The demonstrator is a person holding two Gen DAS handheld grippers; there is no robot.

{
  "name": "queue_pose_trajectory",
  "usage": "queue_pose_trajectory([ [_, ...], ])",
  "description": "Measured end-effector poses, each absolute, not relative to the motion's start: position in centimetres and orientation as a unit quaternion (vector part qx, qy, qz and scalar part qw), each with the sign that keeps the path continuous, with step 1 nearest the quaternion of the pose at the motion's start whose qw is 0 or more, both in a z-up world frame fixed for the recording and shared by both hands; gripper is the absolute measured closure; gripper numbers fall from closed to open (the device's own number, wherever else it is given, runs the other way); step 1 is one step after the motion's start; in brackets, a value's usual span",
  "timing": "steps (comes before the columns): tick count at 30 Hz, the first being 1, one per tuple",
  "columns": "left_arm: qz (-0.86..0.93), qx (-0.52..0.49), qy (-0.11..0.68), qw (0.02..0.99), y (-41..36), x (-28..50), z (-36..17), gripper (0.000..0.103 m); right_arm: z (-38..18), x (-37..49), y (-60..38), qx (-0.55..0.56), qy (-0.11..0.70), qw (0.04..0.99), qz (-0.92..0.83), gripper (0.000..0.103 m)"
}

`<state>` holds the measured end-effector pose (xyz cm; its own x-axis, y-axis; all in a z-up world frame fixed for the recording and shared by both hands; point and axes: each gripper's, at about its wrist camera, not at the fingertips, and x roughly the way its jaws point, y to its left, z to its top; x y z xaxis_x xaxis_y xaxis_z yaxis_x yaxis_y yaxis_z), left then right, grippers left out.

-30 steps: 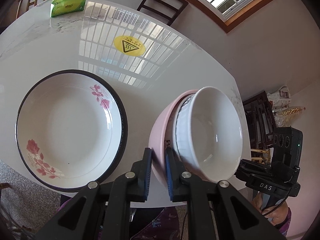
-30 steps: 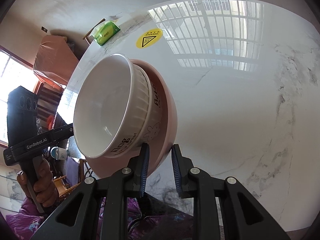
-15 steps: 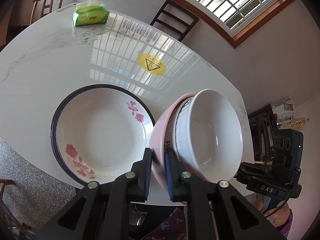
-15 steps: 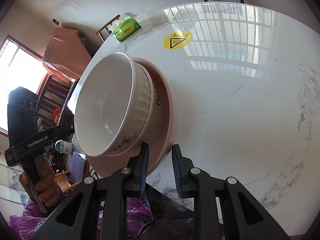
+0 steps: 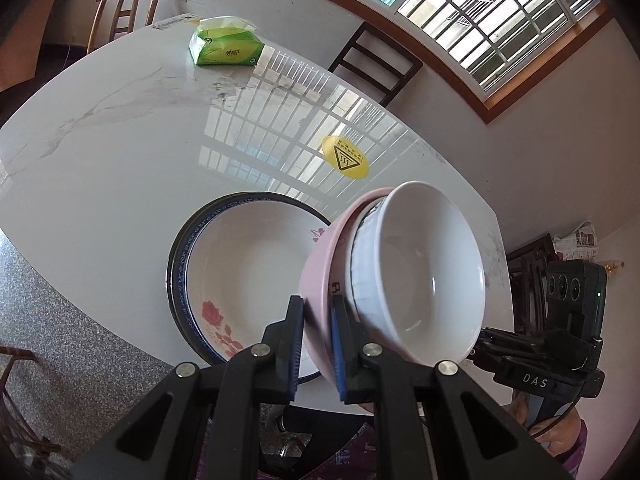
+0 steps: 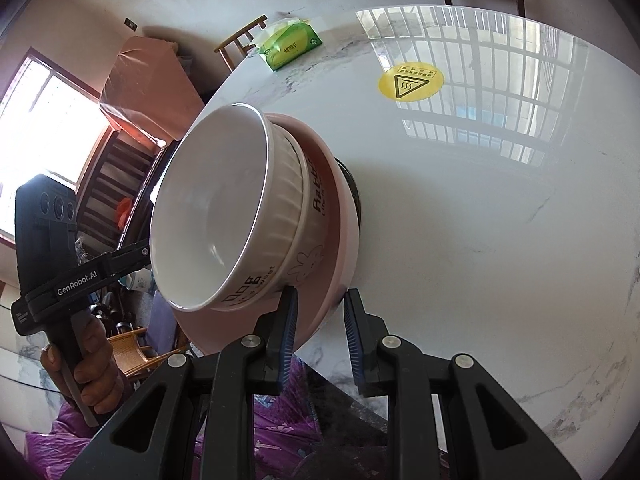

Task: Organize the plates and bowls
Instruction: 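Lift the nested bowls with both grippers and carry them over the plate stack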

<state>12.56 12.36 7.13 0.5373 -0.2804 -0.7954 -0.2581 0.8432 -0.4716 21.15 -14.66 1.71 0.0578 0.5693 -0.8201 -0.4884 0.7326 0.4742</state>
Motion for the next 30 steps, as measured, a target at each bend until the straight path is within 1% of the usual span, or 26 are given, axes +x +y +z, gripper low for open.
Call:
queue_pose_trajectory([
  [14, 0.016, -0.295, 0.484, 0.824, 16.4, 11.9, 5.8, 0.091, 0.8, 21.1, -10.4, 0.019, 0.593, 0.710, 0.379, 0.080],
  [30, 0.023, -0.300, 0.492, 0.817, 17.3, 12.3, 4.7, 0.092, -0.1, 20.8, -8.6, 0.011, 0.606, 0.699, 0.379, 0.079],
])
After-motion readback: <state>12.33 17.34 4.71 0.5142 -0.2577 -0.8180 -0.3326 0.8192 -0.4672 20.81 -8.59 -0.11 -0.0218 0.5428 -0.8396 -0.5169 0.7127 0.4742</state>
